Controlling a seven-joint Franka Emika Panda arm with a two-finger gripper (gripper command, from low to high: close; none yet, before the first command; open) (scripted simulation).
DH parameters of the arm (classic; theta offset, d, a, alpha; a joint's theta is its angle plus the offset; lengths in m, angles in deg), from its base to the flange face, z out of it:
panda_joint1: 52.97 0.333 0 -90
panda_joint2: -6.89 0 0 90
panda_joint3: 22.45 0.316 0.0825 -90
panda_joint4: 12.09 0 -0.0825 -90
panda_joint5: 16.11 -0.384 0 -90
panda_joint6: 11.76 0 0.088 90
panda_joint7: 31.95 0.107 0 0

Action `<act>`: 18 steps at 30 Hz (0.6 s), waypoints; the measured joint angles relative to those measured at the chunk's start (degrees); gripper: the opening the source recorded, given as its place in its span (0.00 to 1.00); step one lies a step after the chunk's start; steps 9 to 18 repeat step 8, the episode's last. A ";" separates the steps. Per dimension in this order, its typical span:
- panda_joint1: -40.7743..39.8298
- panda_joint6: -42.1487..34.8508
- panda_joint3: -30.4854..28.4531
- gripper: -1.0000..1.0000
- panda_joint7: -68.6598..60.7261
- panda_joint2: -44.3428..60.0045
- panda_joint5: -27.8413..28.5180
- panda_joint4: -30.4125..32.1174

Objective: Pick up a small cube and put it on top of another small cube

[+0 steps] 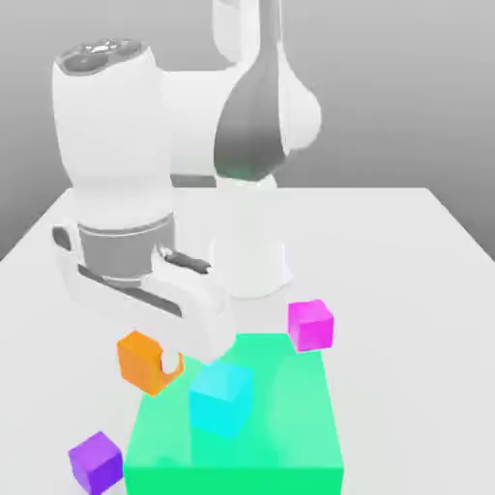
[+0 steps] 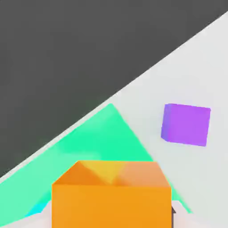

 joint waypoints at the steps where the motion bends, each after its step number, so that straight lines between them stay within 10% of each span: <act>1: 0.48 0.27 0.32 0.00 -0.43 -0.46 0.50 0.72; 4: 0.84 5.79 0.41 0.00 -0.77 2.93 1.00 2.84; 5: 1.05 7.66 0.23 1.00 -0.80 4.24 1.03 3.41; 18: 1.12 7.66 0.22 1.00 -0.80 4.24 1.02 3.41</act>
